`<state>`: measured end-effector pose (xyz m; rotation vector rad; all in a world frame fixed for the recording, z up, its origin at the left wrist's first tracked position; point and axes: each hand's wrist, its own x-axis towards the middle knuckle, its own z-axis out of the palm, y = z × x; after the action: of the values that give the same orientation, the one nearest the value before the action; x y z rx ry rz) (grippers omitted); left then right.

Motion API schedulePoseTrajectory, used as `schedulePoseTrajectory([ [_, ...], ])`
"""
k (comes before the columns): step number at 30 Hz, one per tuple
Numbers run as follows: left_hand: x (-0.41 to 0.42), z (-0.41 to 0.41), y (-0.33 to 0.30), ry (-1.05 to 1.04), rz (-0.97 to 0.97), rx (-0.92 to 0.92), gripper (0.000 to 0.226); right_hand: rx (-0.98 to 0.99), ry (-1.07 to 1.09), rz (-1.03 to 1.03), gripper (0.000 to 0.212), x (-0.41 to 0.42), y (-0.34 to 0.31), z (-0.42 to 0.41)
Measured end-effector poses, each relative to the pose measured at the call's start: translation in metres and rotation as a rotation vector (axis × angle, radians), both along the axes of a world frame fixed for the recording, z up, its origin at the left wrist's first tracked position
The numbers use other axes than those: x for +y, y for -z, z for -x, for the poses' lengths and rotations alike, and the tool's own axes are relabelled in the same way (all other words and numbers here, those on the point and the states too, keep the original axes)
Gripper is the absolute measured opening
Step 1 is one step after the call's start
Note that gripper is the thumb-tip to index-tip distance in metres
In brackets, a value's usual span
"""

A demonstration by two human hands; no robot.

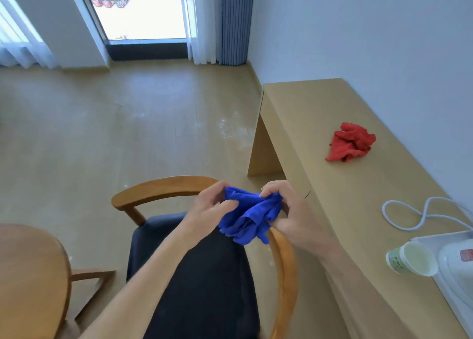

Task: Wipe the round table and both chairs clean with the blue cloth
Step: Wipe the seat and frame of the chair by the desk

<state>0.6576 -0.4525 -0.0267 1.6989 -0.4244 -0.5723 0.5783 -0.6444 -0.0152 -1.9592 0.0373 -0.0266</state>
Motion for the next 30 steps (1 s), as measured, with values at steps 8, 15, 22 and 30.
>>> schedulePoseTrajectory([
  [8,0.032,-0.017,-0.111,0.001,-0.317,-0.502,0.01,0.075,-0.238,0.207,0.057,0.036,-0.102,-0.038],
  [15,0.09,-0.011,-0.169,-0.188,-0.148,-0.395,0.023,-0.31,-0.215,0.447,0.01,0.086,-0.158,-0.06],
  [22,0.161,0.015,-0.128,-0.191,-0.423,-0.239,0.035,-0.286,-0.218,0.285,0.011,0.11,-0.196,-0.067],
  [30,0.205,-0.002,-0.156,-0.379,-0.117,-0.239,0.03,-0.097,-0.144,0.137,0.022,0.131,-0.195,-0.06],
])
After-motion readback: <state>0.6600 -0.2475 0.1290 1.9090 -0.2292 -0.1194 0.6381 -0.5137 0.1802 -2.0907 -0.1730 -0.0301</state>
